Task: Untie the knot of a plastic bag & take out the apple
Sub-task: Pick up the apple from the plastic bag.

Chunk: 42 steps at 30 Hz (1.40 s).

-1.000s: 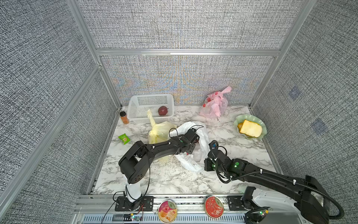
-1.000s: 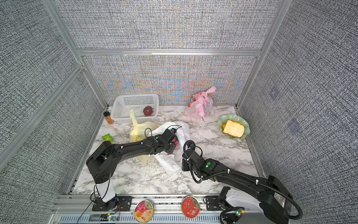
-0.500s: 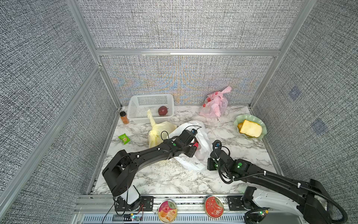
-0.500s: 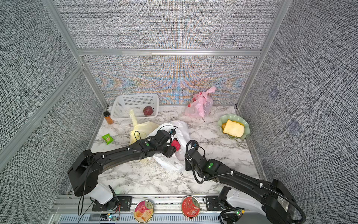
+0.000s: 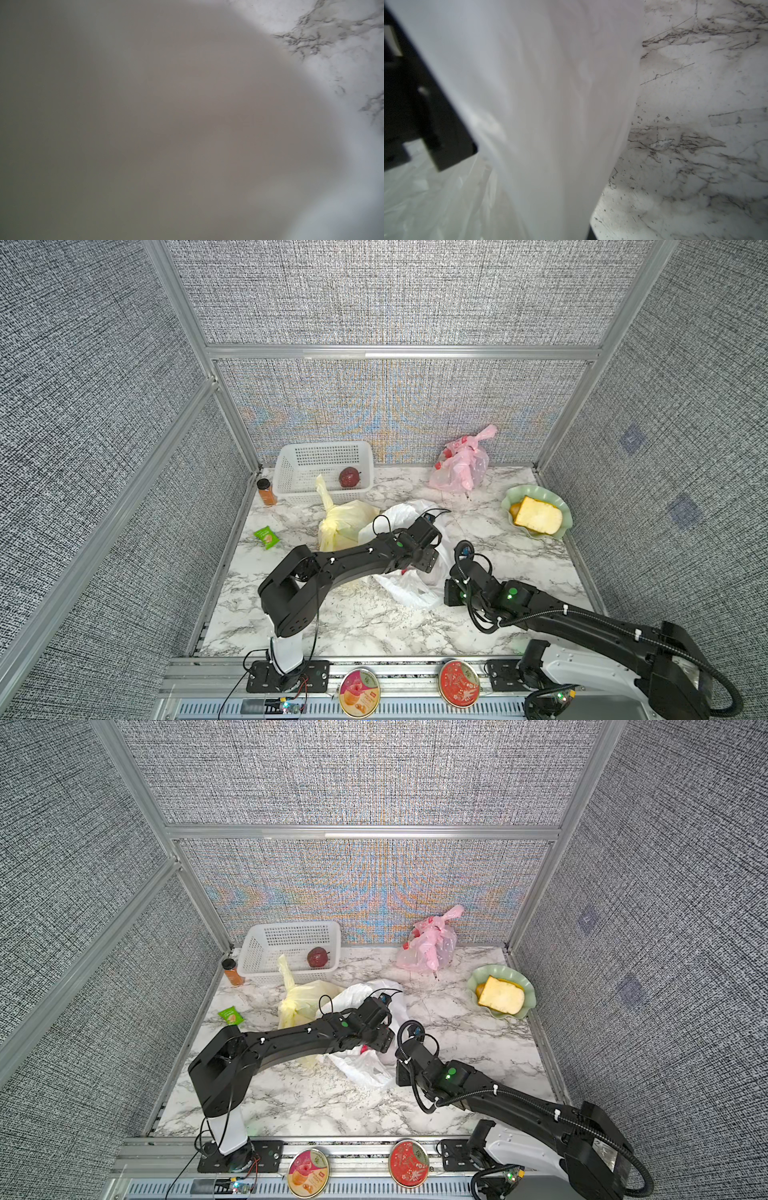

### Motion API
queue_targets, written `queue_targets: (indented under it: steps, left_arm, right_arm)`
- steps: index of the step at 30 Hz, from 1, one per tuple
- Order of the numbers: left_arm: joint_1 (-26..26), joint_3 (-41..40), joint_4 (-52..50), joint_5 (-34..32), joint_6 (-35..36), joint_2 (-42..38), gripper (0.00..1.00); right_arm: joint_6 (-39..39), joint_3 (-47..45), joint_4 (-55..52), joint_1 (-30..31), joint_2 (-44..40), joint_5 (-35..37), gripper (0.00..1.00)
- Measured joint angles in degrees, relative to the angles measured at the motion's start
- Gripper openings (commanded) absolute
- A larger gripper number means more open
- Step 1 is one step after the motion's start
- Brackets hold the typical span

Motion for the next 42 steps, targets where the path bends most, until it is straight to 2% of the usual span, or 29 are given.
queue_targets:
  steps: [6,11,14,19,32,42]
  left_arm:
    - [0.4,1.3,-1.0,-5.1,-0.5,3.2,0.84]
    - [0.7,-0.2,-0.1,-5.4,0.2,4.6,0.84]
    - [0.8,-1.4,2.4,-5.2,1.5,5.2,0.81]
    - [1.1,-3.7,6.1,-4.6,2.7,5.2,0.7]
    - [1.0,-11.5,10.4,-3.8,4.2,-6.3,0.63]
    - [-0.3,-15.5,10.8,1.3,4.7,-12.9,0.62]
  right_arm:
    - [0.0,0.0,0.0,0.0,0.0,-0.2,0.0]
    - [0.0,0.0,0.1,-0.2,0.0,-0.2,0.0]
    - [0.0,-0.2,0.6,-0.6,-0.2,-0.2,0.0]
    - [0.0,-0.6,1.9,-1.5,-0.8,-0.2,0.0]
    - [-0.1,-0.6,2.3,-2.6,-0.9,-0.1,0.0]
    - [-2.8,1.7,2.3,-4.2,-1.1,1.3,0.0]
